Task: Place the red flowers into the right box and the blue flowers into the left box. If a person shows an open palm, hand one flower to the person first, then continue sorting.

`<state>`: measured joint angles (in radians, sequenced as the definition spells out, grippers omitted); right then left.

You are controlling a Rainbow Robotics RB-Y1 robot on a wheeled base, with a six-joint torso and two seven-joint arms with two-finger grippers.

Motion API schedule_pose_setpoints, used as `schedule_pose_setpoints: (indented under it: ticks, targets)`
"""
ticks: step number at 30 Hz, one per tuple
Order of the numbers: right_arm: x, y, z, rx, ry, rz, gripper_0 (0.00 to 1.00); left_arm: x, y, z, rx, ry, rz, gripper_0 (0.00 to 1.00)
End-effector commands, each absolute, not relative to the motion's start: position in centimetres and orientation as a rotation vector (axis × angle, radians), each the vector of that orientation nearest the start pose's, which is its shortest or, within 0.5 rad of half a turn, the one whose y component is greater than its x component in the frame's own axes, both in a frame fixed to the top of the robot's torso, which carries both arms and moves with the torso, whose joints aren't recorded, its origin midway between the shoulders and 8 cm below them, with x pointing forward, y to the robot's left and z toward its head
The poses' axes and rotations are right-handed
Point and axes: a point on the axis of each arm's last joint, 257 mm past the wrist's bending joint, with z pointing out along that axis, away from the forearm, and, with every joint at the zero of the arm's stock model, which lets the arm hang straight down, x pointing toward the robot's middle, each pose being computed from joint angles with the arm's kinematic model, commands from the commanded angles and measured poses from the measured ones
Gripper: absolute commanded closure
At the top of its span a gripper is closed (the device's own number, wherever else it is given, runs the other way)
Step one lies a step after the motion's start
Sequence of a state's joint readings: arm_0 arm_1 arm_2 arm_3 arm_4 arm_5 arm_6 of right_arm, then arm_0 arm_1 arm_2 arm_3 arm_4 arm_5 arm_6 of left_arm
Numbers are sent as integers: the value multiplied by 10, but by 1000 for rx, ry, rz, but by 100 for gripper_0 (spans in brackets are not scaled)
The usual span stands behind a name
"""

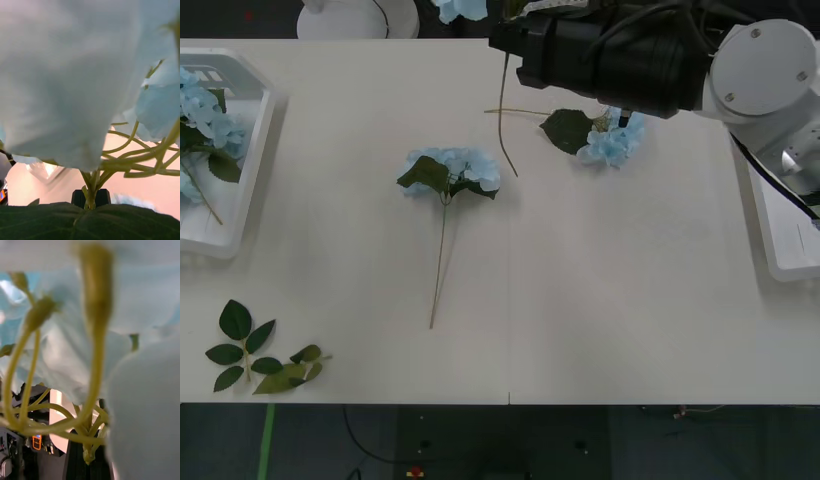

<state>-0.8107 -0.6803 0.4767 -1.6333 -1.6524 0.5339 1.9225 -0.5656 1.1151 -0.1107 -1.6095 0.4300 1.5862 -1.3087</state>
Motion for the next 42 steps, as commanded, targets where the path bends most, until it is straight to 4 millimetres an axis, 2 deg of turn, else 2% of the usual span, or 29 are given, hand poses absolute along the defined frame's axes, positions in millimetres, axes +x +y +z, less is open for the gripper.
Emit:
schedule_pose_setpoints:
  ticks: [1,7,10,15,21,22,23,24,27,32,35,42]
  targets:
    - [508,78,71,-740,1384,1020,100,480,620,-68,-243,2408,894,100]
    - [498,111,86,-686,1301,1066,100,468,657,-104,-168,2459,949,100]
    - [493,120,91,-666,1278,1087,100,461,668,-115,-156,2495,961,100]
    - [488,129,96,-653,1258,1112,100,453,676,-142,-188,2554,887,100]
    - [484,136,97,-654,1250,1120,100,462,672,-143,-164,2533,848,97]
    - [483,137,96,-654,1252,1124,100,465,670,-145,-146,2529,848,71]
    - [483,137,95,-657,1254,1124,100,466,669,-147,-133,2527,851,56]
    - [483,139,91,-658,1259,1124,100,469,668,-148,-115,2520,854,36]
    - [481,142,88,-648,1257,1128,100,475,666,-148,-89,2501,857,20]
    - [481,147,84,-637,1256,1130,100,479,665,-147,-78,2486,852,1]
    - [480,148,83,-637,1257,1135,100,487,656,-144,-58,2469,825,0]
    - [481,149,85,-624,1254,1143,100,517,582,-115,-70,2411,474,0]
